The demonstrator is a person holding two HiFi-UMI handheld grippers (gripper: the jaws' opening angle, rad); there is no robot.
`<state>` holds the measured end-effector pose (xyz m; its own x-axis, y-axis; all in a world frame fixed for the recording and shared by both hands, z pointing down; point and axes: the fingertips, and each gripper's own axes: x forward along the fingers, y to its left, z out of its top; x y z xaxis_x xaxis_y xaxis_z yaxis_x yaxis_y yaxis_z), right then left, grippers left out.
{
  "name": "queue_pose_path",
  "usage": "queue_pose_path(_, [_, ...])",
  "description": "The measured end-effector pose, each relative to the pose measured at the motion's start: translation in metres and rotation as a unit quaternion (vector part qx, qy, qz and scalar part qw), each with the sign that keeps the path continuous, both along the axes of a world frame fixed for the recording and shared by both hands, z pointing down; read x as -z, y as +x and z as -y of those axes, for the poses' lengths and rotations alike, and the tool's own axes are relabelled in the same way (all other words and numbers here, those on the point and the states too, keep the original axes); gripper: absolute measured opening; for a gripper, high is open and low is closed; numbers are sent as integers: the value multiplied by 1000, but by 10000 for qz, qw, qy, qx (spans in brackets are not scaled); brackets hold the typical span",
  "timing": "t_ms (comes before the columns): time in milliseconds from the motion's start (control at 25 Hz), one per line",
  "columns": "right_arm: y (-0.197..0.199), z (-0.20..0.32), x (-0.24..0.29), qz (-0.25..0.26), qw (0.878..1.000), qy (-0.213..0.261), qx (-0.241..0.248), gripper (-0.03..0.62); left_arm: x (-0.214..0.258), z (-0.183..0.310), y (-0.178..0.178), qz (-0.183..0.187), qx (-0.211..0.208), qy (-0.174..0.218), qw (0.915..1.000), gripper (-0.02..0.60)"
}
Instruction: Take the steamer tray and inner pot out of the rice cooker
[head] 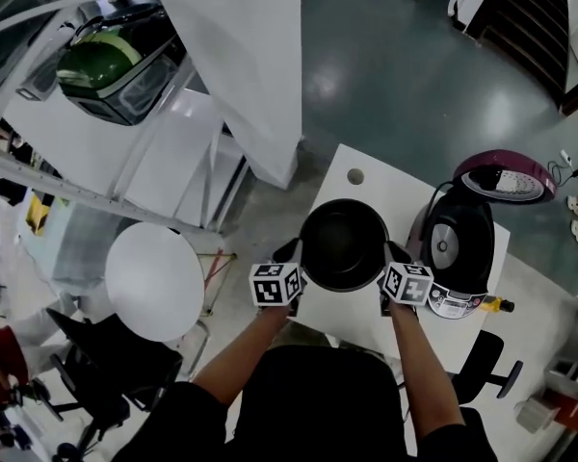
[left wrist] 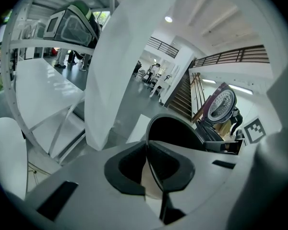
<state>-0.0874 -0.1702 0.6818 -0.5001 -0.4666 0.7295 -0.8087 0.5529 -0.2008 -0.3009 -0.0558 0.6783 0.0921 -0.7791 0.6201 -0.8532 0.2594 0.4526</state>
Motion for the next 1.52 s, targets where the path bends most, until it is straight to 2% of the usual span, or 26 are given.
queue_pose_path(240, [-3,-3,-17,-144,9999,-33,53,23,-19,0,-5,-162,-83,-145,9997,18])
queue_pose_path(640, [0,2,-29,-105,9999,28,-56,25,-28,9,-3,-182,-328,-88,9993,18])
queue_pose_path(880, [-1,3,-28,-139,9997,180,-106,26,-28,11,-3,-108,-402,-96,9991,20])
queue_pose_path(1040, [1,1,-24,-219,9994,197,-168,26,-24,13,-5,201,-486,-89,9986,21])
queue_pose_path(1160, [9,-4,-13,-194,9989,263,-332,26,-13,11,-10,407,-381,87,9984,20])
queue_pose_path(1280, [13,-7,9,35,9982,416,-419,25,4,14,-7,391,-438,394,9975,20])
queue_pose_path(1520, [26,-39,66,494,9959,719,-239,3,38,3,32,315,-711,786,9939,8])
